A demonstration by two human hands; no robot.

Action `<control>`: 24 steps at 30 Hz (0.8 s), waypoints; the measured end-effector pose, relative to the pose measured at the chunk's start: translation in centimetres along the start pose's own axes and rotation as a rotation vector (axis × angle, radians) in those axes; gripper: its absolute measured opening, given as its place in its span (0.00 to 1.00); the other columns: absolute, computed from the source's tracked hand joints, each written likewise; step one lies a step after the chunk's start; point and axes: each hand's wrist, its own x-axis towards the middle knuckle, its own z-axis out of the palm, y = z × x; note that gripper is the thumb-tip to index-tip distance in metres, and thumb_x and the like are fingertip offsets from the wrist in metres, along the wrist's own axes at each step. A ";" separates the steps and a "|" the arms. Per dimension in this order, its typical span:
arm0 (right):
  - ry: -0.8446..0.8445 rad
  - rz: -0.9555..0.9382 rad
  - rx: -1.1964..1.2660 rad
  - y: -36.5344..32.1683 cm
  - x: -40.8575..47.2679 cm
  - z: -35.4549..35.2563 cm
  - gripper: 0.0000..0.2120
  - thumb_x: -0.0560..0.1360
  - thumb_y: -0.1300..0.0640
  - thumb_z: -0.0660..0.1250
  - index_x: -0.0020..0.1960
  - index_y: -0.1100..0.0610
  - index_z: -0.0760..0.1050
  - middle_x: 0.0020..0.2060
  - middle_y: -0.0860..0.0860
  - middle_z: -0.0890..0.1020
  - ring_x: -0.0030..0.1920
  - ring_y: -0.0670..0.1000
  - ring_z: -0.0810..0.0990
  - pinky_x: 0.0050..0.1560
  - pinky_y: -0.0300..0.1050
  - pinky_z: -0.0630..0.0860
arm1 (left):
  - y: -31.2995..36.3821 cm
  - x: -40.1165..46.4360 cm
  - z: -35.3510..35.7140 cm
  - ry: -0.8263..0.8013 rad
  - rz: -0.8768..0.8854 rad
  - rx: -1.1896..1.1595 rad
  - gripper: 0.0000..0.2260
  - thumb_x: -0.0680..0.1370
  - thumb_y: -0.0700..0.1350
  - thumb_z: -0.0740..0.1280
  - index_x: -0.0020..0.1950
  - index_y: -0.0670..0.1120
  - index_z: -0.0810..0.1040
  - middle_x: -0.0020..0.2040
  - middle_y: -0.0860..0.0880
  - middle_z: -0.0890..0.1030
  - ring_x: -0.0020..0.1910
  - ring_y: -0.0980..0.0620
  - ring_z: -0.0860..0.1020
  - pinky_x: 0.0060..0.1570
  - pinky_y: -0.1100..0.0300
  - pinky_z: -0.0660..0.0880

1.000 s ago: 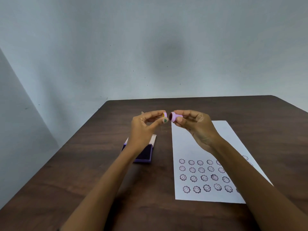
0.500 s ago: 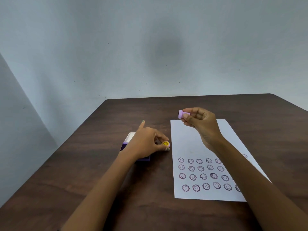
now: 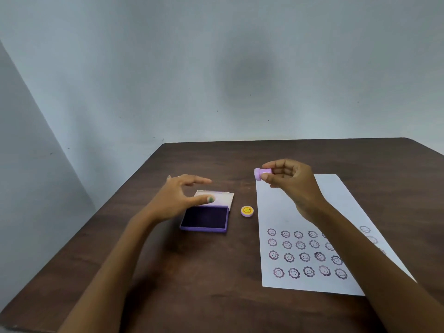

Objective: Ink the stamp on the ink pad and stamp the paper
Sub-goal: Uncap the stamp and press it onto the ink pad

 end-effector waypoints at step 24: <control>-0.396 -0.059 -0.245 -1.3 -2.5 7.0 0.12 0.65 0.59 0.75 0.48 0.54 0.78 0.44 0.53 0.83 0.44 0.51 0.81 0.42 0.39 0.79 | -3.5 -3.5 -1.7 -0.294 -0.155 0.086 0.30 0.61 0.59 0.77 0.61 0.66 0.72 0.76 0.54 0.58 0.74 0.50 0.54 0.73 0.46 0.55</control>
